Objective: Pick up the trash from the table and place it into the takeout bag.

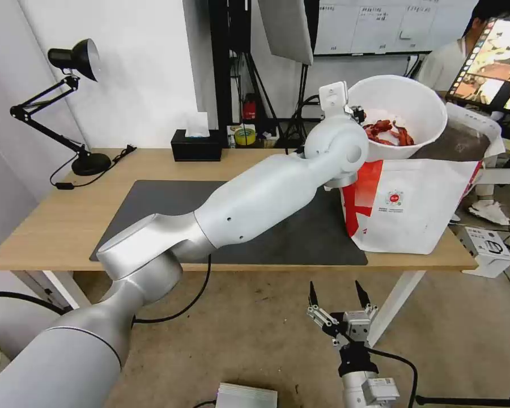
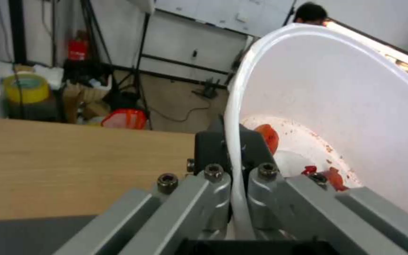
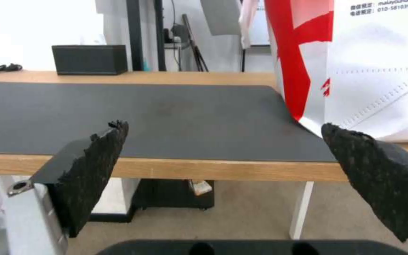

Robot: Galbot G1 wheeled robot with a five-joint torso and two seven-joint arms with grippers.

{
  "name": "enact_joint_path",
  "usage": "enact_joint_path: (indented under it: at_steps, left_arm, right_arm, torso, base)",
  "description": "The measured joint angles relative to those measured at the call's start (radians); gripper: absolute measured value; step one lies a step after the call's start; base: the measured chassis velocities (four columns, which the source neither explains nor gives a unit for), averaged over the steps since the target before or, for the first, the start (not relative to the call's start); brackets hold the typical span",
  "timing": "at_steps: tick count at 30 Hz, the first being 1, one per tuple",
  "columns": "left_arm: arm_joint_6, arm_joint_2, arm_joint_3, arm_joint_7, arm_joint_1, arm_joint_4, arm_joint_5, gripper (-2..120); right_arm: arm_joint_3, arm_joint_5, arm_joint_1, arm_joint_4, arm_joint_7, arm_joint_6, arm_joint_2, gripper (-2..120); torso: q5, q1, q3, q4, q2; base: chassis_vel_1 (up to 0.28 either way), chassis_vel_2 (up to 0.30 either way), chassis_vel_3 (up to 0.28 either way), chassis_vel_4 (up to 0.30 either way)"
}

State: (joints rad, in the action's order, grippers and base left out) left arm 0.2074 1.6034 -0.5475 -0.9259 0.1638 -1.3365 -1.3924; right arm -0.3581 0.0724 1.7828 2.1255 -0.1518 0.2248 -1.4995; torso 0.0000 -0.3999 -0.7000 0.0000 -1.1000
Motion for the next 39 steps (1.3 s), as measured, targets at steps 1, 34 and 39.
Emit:
enact_joint_path:
  at_steps: [1, 34, 39]
  left_arm:
    - [0.005, 0.0, -0.003, 0.0, 0.004, -0.008, -0.005, 0]
    - [0.025, -0.003, -0.006, 0.023, -0.003, -0.048, -0.055, 99]
    - [0.032, -0.005, 0.021, 0.022, -0.024, -0.063, -0.052, 100]
  right_arm:
    - [0.0, 0.0, 0.0, 0.0, 0.0, 0.0, 0.0, 100]
    - [0.0, 0.0, 0.0, 0.0, 0.0, 0.0, 0.0, 100]
    - [0.0, 0.0, 0.0, 0.0, 0.0, 0.0, 0.0, 100]
  torso:
    - [0.0, 0.0, 0.0, -0.0001, 0.0]
    - [0.0, 0.0, 0.0, 0.0, 0.0]
    - [0.0, 0.0, 0.0, -0.0001, 0.0]
  base:
    - [0.0, 0.0, 0.0, 0.0]
    - [0.0, 0.0, 0.0, 0.0]
    - [0.0, 0.0, 0.0, 0.0]
